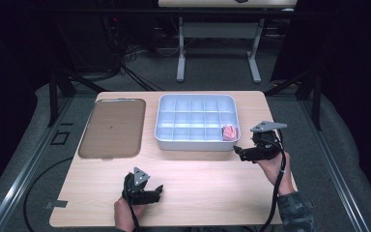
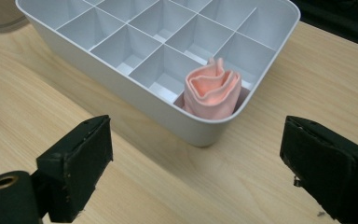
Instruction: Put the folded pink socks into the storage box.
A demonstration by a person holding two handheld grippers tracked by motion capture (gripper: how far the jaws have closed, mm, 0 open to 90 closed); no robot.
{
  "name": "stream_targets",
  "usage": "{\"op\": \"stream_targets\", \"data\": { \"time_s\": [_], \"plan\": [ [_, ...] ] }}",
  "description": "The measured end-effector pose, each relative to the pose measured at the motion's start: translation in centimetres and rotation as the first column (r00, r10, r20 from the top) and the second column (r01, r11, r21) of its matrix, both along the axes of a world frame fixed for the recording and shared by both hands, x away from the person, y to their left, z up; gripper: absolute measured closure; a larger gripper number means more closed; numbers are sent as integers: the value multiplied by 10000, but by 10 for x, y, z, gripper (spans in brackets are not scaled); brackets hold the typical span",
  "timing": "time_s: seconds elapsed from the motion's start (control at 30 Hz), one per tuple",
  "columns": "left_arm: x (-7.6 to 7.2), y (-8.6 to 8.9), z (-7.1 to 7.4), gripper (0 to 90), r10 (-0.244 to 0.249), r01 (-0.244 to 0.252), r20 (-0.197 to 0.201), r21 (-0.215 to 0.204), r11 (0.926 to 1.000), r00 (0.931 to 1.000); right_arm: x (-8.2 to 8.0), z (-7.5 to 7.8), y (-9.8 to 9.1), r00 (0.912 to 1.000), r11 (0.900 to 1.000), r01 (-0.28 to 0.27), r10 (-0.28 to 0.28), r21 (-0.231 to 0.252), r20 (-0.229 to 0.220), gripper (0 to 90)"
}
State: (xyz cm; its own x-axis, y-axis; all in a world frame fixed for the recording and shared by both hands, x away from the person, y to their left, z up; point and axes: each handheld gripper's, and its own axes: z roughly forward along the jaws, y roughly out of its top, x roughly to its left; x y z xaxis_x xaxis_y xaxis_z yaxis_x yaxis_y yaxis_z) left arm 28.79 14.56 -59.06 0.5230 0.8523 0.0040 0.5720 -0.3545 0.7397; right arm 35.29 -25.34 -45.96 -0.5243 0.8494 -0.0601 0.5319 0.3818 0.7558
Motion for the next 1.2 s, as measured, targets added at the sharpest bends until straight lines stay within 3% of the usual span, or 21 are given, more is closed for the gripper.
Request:
{"op": "stream_targets", "data": {
  "time_s": [0.2,0.53,0.93,1.0,1.2],
  "plan": [
    [0,0,0,160,-9,9,2,6,10000,10000,-18,-13,-9,9998,9998,173,-173,-38,71,46],
    [0,0,0,160,-11,11,2,8,10000,10000,-38,-46,-25,9974,9988,473,-479,-122,-539,37],
    [0,0,0,160,-11,11,2,7,10000,10000,-53,-107,-40,9855,9941,1087,-1075,19,-1316,0],
    [0,0,0,160,-12,12,1,8,10000,10000,-54,-115,-41,9835,9926,1181,-1133,266,-1411,0],
    [0,0,0,160,-12,12,1,6,10000,10000,-56,-128,-39,9836,9909,1346,-1336,-5,-1214,1]
  ]
}}
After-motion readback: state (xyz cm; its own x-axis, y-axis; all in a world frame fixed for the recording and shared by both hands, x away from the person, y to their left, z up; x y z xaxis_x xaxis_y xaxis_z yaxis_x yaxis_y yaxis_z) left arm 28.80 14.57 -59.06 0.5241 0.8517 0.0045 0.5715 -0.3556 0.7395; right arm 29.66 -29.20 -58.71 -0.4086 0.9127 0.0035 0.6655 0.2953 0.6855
